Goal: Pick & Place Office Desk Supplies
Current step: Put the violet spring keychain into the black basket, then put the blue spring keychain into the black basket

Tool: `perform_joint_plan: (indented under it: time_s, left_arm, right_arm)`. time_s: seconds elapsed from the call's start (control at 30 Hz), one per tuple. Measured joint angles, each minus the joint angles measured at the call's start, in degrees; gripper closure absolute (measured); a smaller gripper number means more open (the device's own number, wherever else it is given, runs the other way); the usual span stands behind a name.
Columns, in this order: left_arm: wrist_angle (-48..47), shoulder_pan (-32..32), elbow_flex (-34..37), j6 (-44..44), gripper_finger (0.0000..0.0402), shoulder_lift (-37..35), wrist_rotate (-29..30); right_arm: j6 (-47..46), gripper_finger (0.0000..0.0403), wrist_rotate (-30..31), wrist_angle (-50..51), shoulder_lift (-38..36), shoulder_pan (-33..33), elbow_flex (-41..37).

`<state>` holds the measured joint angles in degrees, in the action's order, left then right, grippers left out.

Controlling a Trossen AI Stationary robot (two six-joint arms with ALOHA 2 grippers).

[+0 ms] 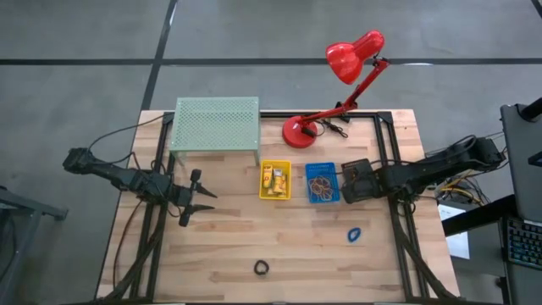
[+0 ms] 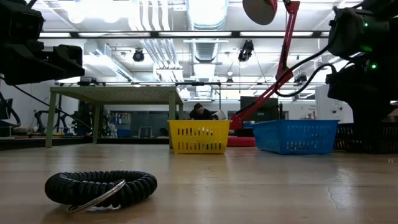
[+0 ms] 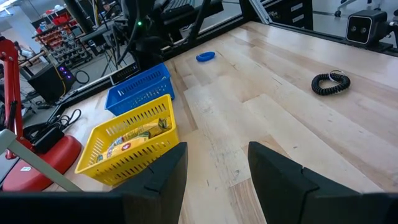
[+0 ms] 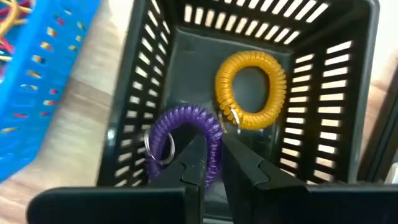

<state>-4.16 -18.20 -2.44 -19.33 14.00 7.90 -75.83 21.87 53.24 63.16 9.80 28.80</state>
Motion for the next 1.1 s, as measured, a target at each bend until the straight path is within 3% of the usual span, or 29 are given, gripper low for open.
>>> perform_joint_plan:
  time_s: [0.2,0.63,1.1]
  left_arm:
    - [0.01,0.00,0.00,-0.02,0.0229,0.00,0.00]
    - [0.00,0.00,0.00,-0.17,0.0229,0.00,0.00]
    - [0.00,-0.04,0.00,-0.17,0.0229,0.00,0.00]
  right_arm:
    - [0.00,0.0357,0.13,-0.07,0.00,0.00,-0.55]
    - [1.07,0.0257,0.66,0.04,0.00,0.00,0.78]
    - [6.88,0.0276,0.62,0.57,0.00,0.00,6.35]
